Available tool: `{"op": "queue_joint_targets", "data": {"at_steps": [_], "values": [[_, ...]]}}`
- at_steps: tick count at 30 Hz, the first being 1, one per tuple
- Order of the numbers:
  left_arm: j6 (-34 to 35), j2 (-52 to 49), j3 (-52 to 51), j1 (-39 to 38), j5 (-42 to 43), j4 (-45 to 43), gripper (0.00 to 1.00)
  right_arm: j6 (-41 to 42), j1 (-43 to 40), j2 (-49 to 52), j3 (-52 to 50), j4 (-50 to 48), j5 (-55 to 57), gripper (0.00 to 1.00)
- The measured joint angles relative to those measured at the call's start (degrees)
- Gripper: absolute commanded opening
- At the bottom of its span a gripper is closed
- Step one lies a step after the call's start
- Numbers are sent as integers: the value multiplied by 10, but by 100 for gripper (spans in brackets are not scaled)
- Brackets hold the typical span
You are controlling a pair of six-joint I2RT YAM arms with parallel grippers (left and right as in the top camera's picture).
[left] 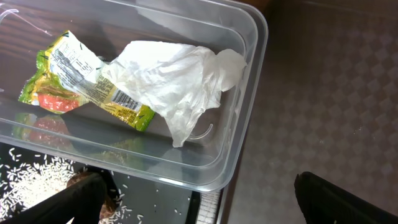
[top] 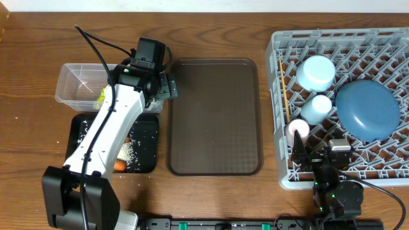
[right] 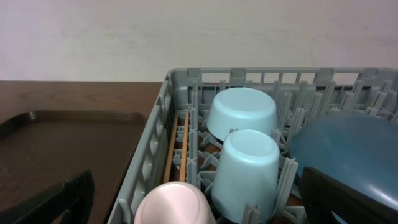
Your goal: Sort waste into correct bins and load items into the dishwasher rack
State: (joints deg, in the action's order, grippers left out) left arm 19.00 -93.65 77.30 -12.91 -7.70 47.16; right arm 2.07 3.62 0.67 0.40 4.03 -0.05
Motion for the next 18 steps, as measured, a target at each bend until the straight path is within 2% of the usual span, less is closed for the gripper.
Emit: {"op": "queue_joint_targets", "data": {"at_steps": [11, 14, 18], "values": [[0, 11, -1, 0, 0, 0, 98, 0, 0, 0, 0, 0, 0, 99], [0, 51, -2, 0, 0, 0, 98, 0, 0, 0, 0, 0, 0, 99], [0, 153, -1, 0, 0, 0, 98, 0, 0, 0, 0, 0, 0, 99]]}}
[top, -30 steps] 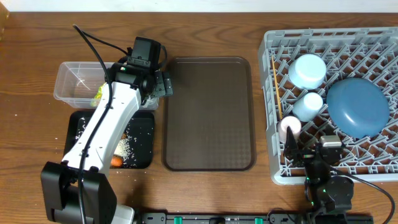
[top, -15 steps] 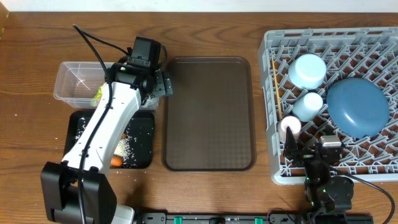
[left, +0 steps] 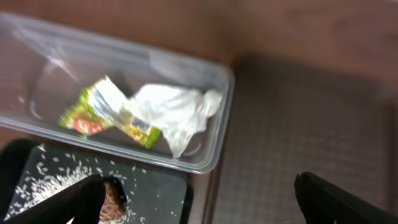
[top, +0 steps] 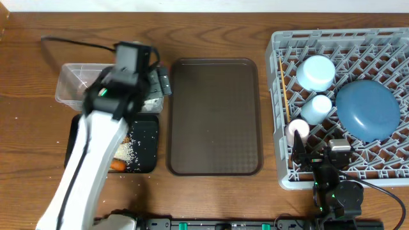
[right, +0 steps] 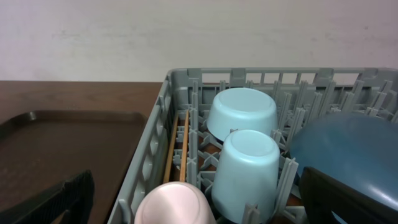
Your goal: Sort waste into correct bins and load items into the dishwasher rack
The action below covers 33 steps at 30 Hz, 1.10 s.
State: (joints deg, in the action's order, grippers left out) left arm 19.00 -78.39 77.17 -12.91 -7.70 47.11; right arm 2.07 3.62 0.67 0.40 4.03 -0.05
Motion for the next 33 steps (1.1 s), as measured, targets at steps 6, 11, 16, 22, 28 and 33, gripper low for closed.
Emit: {"op": "queue_joint_targets", "data": {"at_steps": [6, 11, 16, 22, 28, 33], "values": [[-2, 149, 0, 0, 0, 25, 98, 0, 0, 0, 0, 0, 0, 99], [-7, 254, 0, 0, 0, 87, 98, 0, 0, 0, 0, 0, 0, 99], [-7, 363, -56, 0, 0, 94, 98, 0, 0, 0, 0, 0, 0, 99], [-6, 500, -232, 0, 0, 10, 98, 0, 0, 0, 0, 0, 0, 99], [-6, 565, -416, 0, 0, -207, 98, 0, 0, 0, 0, 0, 0, 99], [-6, 586, -572, 0, 2, -481, 98, 0, 0, 0, 0, 0, 0, 99]]}}
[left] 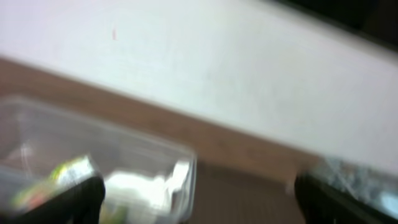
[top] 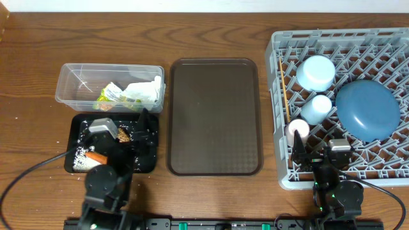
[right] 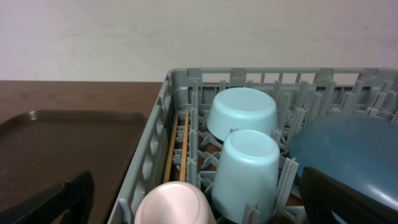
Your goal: Sort waste into correct bins and load items into the dishwasher rack
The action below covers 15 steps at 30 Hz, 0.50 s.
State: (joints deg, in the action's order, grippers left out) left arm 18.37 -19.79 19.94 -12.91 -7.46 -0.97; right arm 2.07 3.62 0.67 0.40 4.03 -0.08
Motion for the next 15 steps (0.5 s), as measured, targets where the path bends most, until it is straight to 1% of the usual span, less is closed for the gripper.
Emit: {"op": "queue_joint_targets", "data": {"at_steps": [2, 4, 6, 12, 15], "values": [[0, 4, -54, 0, 2, -77, 98, 0, 0, 0, 0, 0, 0, 99], [0, 9, -95, 0, 5, -125, 98, 0, 0, 0, 0, 0, 0, 99], [0, 17, -129, 0, 7, -152, 98, 0, 0, 0, 0, 0, 0, 99], [0, 57, -185, 0, 7, -162, 98, 0, 0, 0, 0, 0, 0, 99], [0, 82, -194, 0, 6, -128, 98, 0, 0, 0, 0, 0, 0, 99]]}}
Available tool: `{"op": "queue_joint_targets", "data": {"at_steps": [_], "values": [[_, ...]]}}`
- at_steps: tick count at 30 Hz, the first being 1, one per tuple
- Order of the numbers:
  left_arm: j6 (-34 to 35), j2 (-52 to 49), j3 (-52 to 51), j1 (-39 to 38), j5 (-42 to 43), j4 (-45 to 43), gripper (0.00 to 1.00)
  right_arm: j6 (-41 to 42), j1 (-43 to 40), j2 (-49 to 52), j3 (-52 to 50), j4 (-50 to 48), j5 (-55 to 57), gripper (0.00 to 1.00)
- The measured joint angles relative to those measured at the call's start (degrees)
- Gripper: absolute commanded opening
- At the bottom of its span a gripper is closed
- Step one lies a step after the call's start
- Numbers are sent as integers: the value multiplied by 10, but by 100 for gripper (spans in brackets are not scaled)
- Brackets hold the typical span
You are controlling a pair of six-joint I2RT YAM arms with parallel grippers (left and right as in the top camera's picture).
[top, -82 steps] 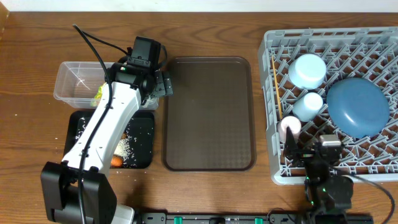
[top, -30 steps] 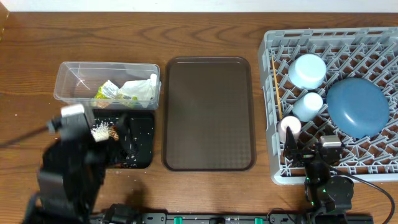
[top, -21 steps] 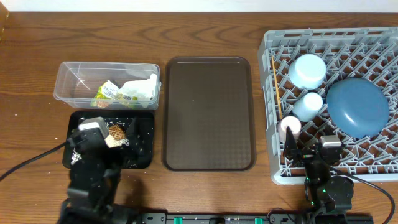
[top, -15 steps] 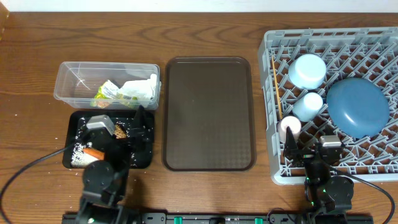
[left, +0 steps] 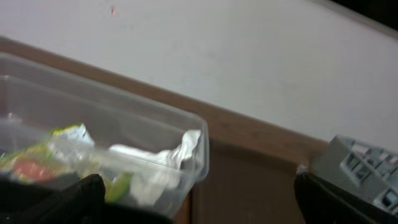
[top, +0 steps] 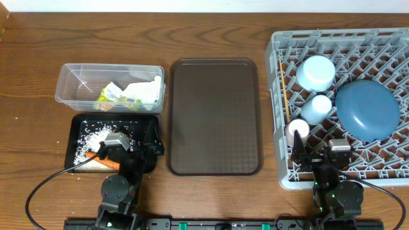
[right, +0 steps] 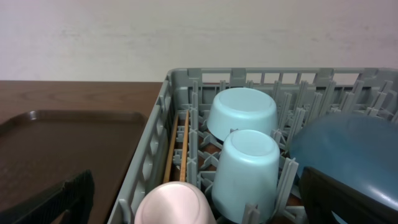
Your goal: Sort waste into correct bins and load items into the dishwasher rack
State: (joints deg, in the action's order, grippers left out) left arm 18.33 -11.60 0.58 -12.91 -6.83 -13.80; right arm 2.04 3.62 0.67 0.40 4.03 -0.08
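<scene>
The clear bin (top: 70, 71) holds a green wrapper (top: 110, 94) and a white tissue (top: 144, 91). In front of it the black bin (top: 153, 121) holds rice (top: 92, 135) and a carrot piece (top: 110, 163). My left gripper (top: 148, 142) sits low by the black bin's right front corner, open and empty; its wrist view looks across the clear bin (left: 186, 124). In the grey rack (top: 281, 108) are two light blue cups (top: 317, 71), a blue bowl (top: 367, 110), a pink cup (top: 298, 130) and chopsticks (top: 283, 86). My right gripper (top: 317, 155) rests open by the pink cup (right: 174, 205).
An empty brown tray (top: 214, 115) lies between the bins and the rack. Both arms are folded at the table's front edge. Bare wood runs along the back and at the far left.
My left arm has settled a little closer to the front edge, uncovering more of the rice and carrot. Its wrist view has steadied on the clear bin. The right arm has not moved.
My left gripper hung open just over the clear bin's right end, with wrapper and tissue lying inside. It was then higher above the bin, then folded back over the black bin, and now rests at the front edge. The right arm stayed still.
</scene>
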Motion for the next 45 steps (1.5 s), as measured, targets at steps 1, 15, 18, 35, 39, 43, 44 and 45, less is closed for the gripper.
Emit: {"op": "queue_joint_targets", "data": {"at_steps": [1, 15, 18, 35, 39, 43, 44, 45], "values": [[-1, 9, 0, 0, 0, 16, 98, 0, 0, 0, 0, 0, 0, 99], [-34, 109, 5, 23, -9, 146, 98, 0, 0, 0, 0, 0, 0, 99], [-65, 110, 5, 51, -9, 146, 98, 0, 0, 0, 0, 0, 0, 99], [-283, 110, 9, 99, 59, 157, 98, 0, 0, 0, 0, 0, 0, 99], [-291, 110, 9, 102, 67, 158, 98, 0, 0, 0, 0, 0, 0, 99], [-291, 110, 9, 106, 69, 158, 98, 0, 0, 0, 0, 0, 0, 99], [-291, 110, 9, 106, 69, 158, 98, 0, 0, 0, 0, 0, 0, 99], [-291, 110, 9, 106, 69, 158, 98, 0, 0, 0, 0, 0, 0, 99]]}}
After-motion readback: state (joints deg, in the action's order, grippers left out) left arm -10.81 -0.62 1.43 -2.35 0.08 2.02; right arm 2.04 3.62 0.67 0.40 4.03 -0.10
